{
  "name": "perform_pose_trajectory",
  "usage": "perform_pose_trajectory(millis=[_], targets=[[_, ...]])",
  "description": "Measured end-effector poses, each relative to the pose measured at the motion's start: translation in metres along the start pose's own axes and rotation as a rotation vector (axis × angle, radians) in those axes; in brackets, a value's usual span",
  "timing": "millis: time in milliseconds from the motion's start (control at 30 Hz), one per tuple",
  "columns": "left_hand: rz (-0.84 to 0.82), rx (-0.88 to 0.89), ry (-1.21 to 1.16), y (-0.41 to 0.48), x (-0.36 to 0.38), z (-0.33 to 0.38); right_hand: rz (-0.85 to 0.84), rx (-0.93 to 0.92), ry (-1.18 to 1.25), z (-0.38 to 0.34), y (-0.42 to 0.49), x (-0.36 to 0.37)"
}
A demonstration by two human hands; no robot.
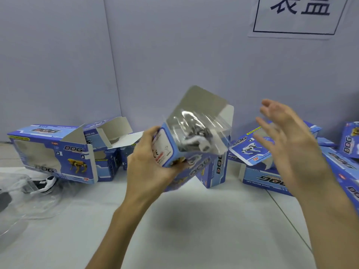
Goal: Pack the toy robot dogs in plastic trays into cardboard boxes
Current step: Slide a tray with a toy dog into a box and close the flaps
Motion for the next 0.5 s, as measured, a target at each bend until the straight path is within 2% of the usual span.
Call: perform_pose_trajectory(millis=[67,133,267,333,433,500], targets=[[-0.002,-0.127,-0.192,0.002,-0.002,-0.011,0.14,-0.05,0.033,-0.005,0.002,-0.022],[-0.005,-0.201,-0.315,0.003,-0.001,-0.015,0.208,-0.039,0.078,-0.004,0.003,-0.036],[-0.076,-0.215,-0.322,0.001,0.01,-0.016,0.211,-0.014,0.124,-0.003,0.004,-0.039],[-0.259,-0.221,-0.257,-0.008,0.031,-0.019,0.196,-0.019,0.127,-0.003,0.004,-0.035],[-0.631,-0.264,-0.143,-0.037,0.077,-0.025,0.165,-0.019,0.083,-0.004,0.004,-0.029],[-0.741,-0.264,-0.144,-0.047,0.092,-0.027,0.133,-0.04,-0.01,-0.008,0.003,-0.026]])
Point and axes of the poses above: each hand's wrist, its own y-axis towards the middle knuckle, its own x-axis out of the palm, z = x × y, the point moved 9 cm from there along y, towards the middle knuckle, and after that the axes turned 10 degrees about y, right-handed, at the moved point
